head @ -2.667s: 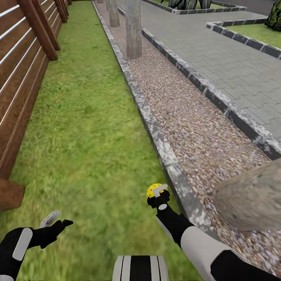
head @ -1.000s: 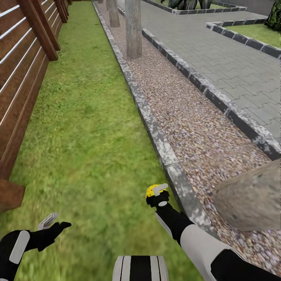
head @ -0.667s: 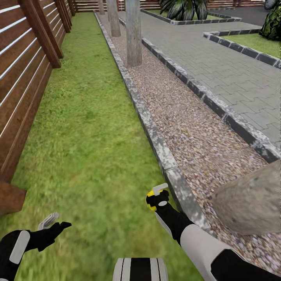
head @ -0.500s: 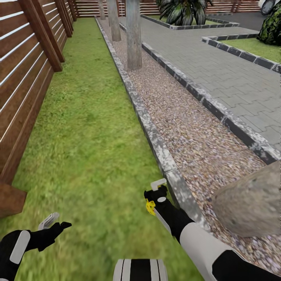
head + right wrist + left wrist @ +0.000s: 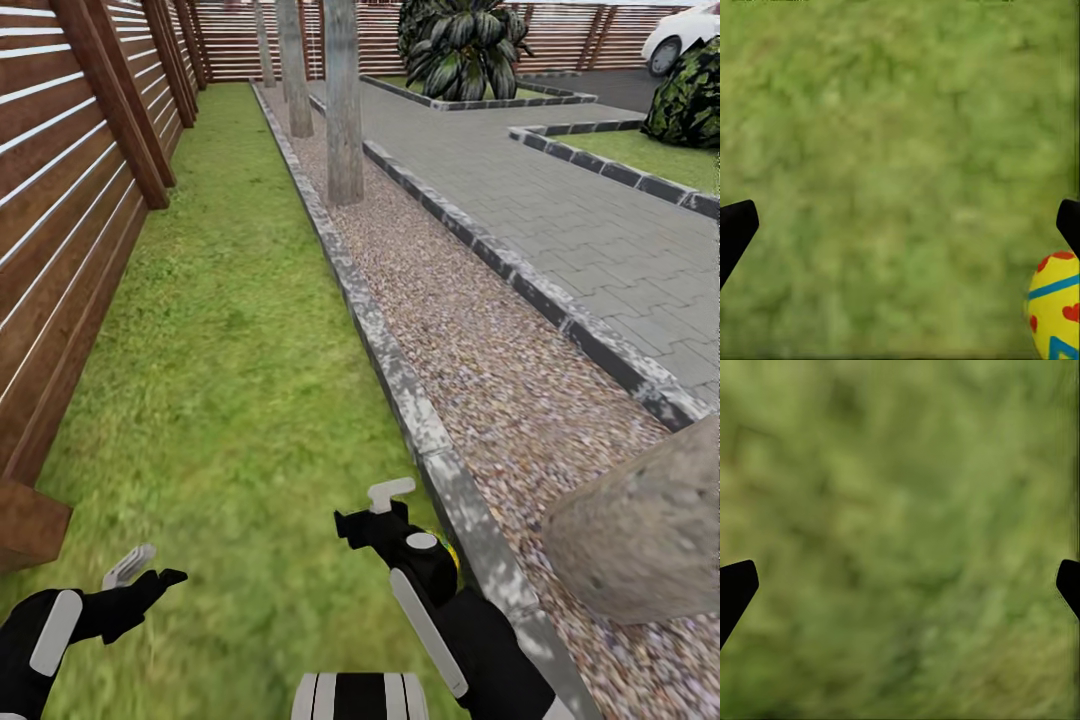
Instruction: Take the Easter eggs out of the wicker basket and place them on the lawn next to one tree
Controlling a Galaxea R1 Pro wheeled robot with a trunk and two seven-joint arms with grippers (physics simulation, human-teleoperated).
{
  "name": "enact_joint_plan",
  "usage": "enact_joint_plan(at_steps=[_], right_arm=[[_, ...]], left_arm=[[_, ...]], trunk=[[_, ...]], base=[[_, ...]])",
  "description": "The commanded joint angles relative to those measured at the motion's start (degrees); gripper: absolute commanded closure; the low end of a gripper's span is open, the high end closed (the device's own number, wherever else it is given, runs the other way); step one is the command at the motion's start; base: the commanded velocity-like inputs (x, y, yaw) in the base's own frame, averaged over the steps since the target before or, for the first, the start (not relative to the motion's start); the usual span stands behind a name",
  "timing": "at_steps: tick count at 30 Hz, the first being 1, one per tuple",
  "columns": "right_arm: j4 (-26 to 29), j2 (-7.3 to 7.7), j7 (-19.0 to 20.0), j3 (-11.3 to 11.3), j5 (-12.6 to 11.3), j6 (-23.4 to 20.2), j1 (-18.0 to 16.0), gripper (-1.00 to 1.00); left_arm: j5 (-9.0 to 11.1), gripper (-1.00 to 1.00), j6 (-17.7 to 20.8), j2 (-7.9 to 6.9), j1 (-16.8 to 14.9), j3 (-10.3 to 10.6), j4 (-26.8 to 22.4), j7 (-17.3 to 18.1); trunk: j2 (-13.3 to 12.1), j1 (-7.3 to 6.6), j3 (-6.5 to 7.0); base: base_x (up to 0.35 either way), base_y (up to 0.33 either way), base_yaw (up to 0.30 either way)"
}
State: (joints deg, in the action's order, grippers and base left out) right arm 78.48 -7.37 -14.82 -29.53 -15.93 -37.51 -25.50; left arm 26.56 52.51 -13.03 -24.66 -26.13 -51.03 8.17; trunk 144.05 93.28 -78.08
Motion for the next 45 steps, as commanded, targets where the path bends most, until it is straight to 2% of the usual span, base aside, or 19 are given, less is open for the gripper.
enact_joint_plan(at_steps=[1, 15, 22, 34, 45], right_arm=[[0.13, 0.10, -0.56, -0.09, -0.65, -0.18, 0.05, -1.00], [-0.61, 0.23, -0.56, -0.09, -1.30, -0.19, 0.19, -1.00], [-3.82, 0.16, -0.56, -0.09, -1.38, -0.03, 0.22, -1.00], [-4.63, 0.08, -0.48, -0.09, -1.38, 0.32, 0.22, -1.00], [-6.38, -0.01, -0.39, -0.09, -1.38, 0.77, 0.22, -1.00]], left_arm=[[-0.48, -1.00, 0.31, -0.03, -0.04, -0.17, -0.02, 0.52], [-0.49, -1.00, 0.40, 0.01, -0.04, -0.23, -0.03, 0.53], [-0.47, -1.00, 0.31, 0.02, -0.04, -0.16, 0.03, 0.46], [-0.46, -1.00, 0.31, -0.04, -0.04, -0.34, -0.02, 0.53], [-0.43, -1.00, 0.22, -0.42, -0.04, -0.80, -0.03, 0.89]], trunk=[[0.00, -0.03, 0.19], [-0.19, -0.39, 3.29], [-0.28, -0.57, 4.84], [-0.44, -0.88, 7.50], [-0.44, -0.88, 7.50]], base=[[0.000, 0.000, 0.000], [0.000, 0.000, 0.000], [0.000, 0.000, 0.000], [-0.015, 0.000, 0.000], [-0.037, 0.000, 0.000]])
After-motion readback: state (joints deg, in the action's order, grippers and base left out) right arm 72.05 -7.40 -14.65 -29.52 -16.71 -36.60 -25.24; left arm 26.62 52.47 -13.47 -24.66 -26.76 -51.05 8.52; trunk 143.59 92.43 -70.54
